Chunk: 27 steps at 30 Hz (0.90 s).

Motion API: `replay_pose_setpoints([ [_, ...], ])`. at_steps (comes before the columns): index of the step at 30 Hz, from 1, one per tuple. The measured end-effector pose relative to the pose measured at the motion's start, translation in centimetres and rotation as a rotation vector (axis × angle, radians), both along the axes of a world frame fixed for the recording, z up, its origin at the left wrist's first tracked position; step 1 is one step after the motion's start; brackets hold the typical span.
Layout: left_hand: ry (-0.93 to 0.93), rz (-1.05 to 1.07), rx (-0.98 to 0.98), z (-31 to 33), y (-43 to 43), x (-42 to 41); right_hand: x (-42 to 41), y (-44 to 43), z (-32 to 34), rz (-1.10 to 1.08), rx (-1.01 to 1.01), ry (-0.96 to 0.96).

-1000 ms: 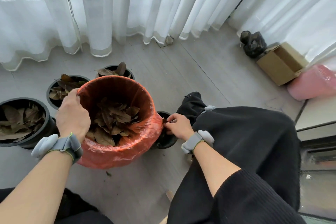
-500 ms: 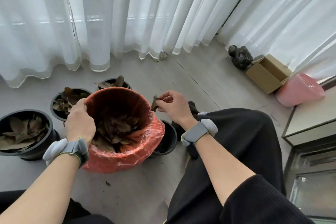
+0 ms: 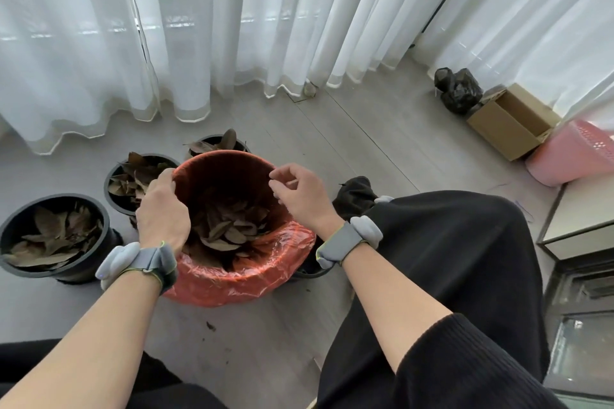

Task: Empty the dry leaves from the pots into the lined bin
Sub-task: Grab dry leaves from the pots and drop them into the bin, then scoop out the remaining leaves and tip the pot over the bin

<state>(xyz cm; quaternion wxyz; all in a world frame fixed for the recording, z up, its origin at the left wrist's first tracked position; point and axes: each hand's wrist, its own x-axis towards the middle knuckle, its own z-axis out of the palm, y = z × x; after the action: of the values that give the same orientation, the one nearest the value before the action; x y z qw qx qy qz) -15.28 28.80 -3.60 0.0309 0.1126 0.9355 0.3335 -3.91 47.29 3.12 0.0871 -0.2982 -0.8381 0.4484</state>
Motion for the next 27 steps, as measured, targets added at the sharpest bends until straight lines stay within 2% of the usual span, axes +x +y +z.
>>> replay_pose_setpoints([
  [4, 0.028, 0.009, -0.053, 0.0, 0.2, -0.9, 4.2, 3.0, -3.5, -0.300, 0.023, -0.109],
  [10, 0.031, -0.005, -0.092, 1.0, 1.8, -2.1, 10.8, 4.5, -8.6, -0.476, -0.170, -0.242],
  [15, 0.003, -0.036, -0.098, 4.3, 3.9, -2.7, 11.0, 4.4, -8.1, -0.454, -0.243, -0.263],
  [19, 0.008, -0.019, -0.030, 7.7, 5.4, -2.8, 10.8, 4.6, -6.3, -0.453, -0.162, -0.295],
  [22, 0.010, 0.009, 0.013, 10.0, 6.4, -2.3, 11.2, 4.7, -5.3, -0.376, -0.063, -0.401],
  [27, 0.066, 0.031, -0.057, 12.6, 10.6, -1.9, 12.3, 5.2, -5.7, -0.328, 0.077, -0.508],
])
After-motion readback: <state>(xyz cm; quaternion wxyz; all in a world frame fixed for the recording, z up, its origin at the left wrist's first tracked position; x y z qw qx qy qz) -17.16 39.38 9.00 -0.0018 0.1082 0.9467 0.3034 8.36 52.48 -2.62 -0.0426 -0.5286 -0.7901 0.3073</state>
